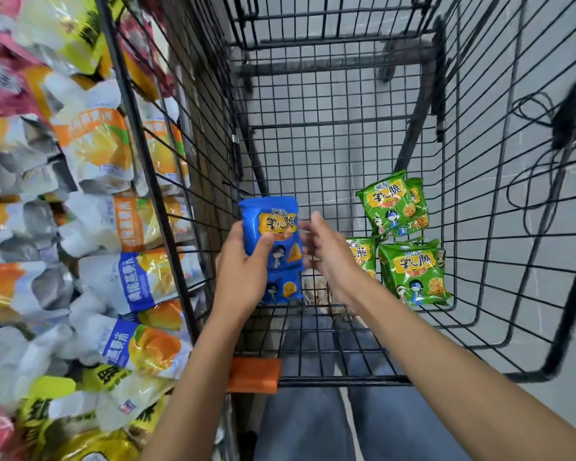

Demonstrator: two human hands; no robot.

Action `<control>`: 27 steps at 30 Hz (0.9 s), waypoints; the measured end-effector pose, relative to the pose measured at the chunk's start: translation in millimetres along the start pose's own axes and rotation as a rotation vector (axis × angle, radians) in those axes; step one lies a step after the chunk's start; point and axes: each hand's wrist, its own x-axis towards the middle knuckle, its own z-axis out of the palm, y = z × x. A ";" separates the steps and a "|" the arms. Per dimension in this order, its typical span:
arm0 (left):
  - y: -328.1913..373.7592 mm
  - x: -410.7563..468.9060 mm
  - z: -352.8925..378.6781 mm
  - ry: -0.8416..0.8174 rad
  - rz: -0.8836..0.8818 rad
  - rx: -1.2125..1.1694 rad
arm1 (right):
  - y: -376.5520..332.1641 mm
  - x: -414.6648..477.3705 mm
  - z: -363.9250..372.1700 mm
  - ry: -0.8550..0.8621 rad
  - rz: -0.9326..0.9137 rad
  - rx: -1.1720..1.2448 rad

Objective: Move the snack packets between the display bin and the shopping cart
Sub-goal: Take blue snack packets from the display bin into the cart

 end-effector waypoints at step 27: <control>-12.0 -80.3 -26.8 0.517 0.309 0.604 | 51.7 -0.3 48.1 0.107 0.025 -0.810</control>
